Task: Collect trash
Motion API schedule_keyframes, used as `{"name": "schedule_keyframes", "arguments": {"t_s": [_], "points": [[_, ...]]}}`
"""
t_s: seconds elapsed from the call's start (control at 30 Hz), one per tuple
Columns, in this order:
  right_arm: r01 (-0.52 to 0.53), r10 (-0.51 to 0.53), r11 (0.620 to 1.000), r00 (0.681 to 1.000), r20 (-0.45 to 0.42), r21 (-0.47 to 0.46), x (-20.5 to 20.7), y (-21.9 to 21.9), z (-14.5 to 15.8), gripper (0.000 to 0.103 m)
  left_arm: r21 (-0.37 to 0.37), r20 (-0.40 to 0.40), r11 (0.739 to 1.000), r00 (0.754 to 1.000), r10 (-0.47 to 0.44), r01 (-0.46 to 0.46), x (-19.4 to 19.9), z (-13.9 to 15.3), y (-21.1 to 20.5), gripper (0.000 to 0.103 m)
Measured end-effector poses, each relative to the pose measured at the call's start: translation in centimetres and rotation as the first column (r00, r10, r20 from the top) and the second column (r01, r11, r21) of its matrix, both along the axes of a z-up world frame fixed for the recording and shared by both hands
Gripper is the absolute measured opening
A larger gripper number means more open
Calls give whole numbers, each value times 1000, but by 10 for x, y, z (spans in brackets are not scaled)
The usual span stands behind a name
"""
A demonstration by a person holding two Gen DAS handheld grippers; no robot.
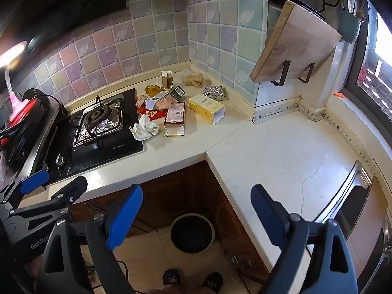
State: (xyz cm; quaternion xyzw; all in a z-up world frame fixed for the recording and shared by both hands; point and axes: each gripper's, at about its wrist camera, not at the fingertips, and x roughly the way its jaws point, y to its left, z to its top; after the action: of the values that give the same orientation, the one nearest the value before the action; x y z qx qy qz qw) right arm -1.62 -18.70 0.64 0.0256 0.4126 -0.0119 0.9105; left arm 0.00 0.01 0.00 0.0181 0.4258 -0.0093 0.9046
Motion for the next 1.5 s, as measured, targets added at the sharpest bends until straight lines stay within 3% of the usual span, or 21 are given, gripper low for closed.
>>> {"name": "schedule_keyframes", "arguments": {"t_s": [0.27, 1.5], "points": [[-3, 3, 1000, 1000, -10, 7, 2, -3, -1, 91, -48, -6, 999, 1000, 3, -3, 2, 1, 9, 87], [-14, 14, 1000, 1000, -2, 22, -3, -6, 1, 91, -46, 20, 999, 1000, -21, 22, -6, 7, -10, 84]]}}
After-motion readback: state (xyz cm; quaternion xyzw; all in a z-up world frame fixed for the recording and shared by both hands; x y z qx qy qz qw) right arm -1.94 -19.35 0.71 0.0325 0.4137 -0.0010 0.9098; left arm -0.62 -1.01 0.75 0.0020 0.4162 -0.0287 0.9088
